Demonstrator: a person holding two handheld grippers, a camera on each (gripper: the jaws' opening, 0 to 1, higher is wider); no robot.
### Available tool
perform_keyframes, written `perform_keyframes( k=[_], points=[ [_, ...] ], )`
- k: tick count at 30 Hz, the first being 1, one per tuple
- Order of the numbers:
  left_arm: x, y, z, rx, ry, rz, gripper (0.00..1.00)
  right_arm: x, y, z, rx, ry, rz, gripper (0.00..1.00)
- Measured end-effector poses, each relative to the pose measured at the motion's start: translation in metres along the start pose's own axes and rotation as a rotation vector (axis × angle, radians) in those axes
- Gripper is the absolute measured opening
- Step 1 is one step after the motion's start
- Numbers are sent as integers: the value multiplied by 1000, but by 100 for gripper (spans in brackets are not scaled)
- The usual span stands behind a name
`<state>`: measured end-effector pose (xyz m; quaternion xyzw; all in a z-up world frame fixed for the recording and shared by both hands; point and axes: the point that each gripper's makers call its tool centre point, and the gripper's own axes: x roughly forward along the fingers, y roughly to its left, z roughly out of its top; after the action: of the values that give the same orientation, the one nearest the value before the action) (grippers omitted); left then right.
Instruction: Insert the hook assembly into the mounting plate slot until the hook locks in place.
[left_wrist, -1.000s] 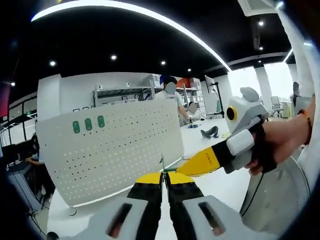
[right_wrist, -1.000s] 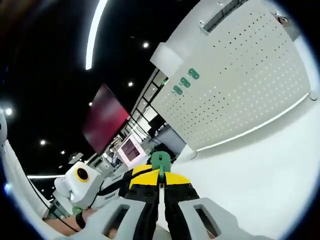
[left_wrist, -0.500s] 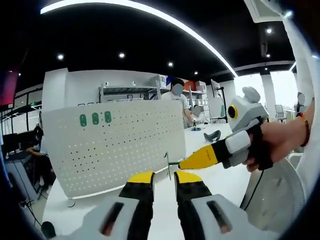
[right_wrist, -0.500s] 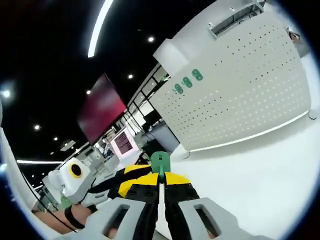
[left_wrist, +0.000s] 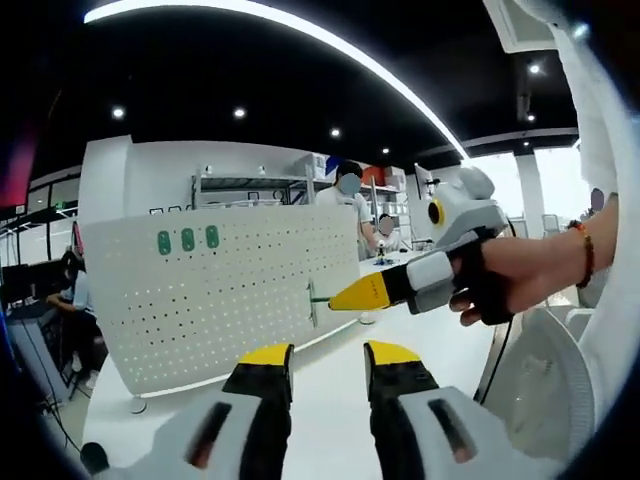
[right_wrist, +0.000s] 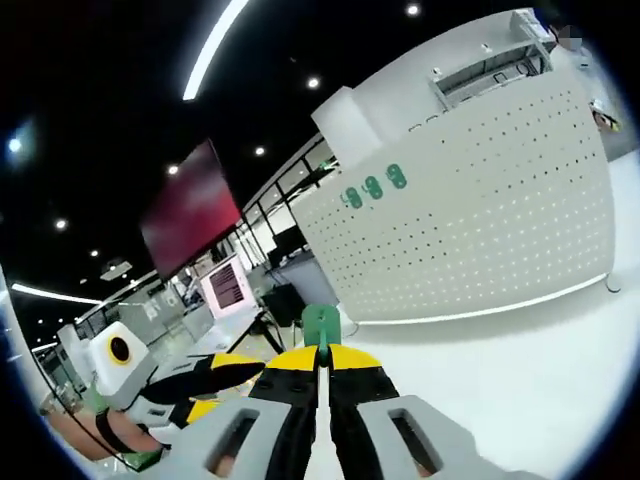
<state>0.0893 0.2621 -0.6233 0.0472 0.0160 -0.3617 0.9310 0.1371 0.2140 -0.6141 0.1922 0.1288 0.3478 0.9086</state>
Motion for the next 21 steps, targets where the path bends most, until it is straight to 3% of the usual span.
perform_keyframes(
  k=[13, 21],
  points=[
    [-8, 3, -5, -58, 6, -14, 43, 15, -18, 37, -136, -67, -106, 1],
    [-9, 4, -8, -77, -4, -24, 49, 19, -34, 52, -208, -104, -221, 1]
  ],
)
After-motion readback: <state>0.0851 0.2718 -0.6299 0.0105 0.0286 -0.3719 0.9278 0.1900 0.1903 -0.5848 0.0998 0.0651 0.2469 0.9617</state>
